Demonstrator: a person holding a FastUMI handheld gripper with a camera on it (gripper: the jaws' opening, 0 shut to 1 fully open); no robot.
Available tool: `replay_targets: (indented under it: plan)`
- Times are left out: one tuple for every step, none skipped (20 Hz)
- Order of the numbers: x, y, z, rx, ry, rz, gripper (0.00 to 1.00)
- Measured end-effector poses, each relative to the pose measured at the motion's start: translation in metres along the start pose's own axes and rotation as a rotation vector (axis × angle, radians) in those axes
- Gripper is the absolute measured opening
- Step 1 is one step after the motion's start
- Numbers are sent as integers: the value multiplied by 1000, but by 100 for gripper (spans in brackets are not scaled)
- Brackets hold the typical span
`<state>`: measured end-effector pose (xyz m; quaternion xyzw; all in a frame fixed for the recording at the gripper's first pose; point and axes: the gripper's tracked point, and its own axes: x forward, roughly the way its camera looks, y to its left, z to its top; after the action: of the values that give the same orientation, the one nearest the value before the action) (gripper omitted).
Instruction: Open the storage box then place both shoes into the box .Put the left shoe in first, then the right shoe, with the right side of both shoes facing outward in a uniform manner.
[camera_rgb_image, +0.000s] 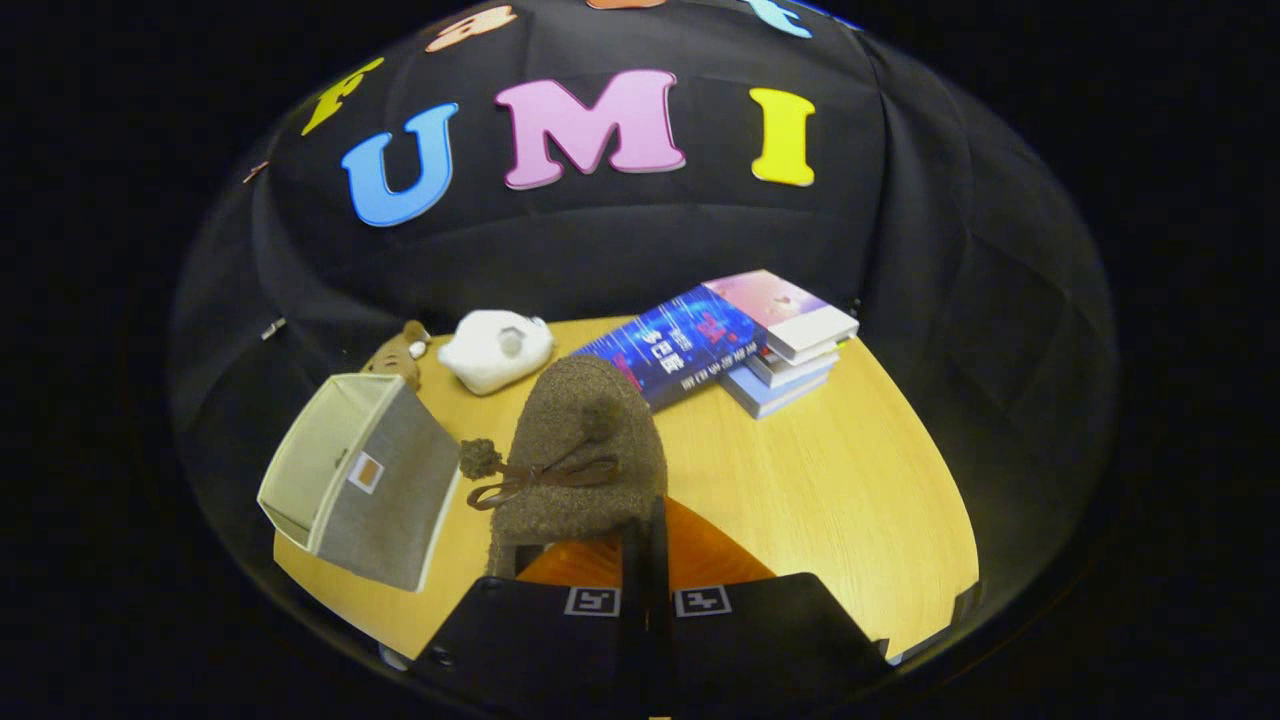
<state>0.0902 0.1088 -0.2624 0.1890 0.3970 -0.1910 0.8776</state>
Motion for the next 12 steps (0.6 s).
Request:
replay_targets:
  plan:
    - [-3, 13, 12, -16, -29, 7, 5]
    - [-7, 27, 18, -28, -41, 16, 5]
    - [-12, 44, 23, -27, -46, 32, 5]
    - [-13, 62, 26, -22, -38, 55, 5]
    - [-14, 81, 30, -15, -26, 79, 5]
    - [-15, 100, 34, -9, -19, 102, 5]
    - [-15, 119, 38, -5, -13, 121, 5]
    - [-13, 139, 39, -3, -2, 139, 5]
    - [-11, 159, 41, 0, 5, 158, 5]
    - [-9, 179, 43, 4, 12, 174, 5]
    - [-5, 198, 42, 8, 27, 186, 5]
    - [-1, 214, 41, 17, 37, 186, 5]
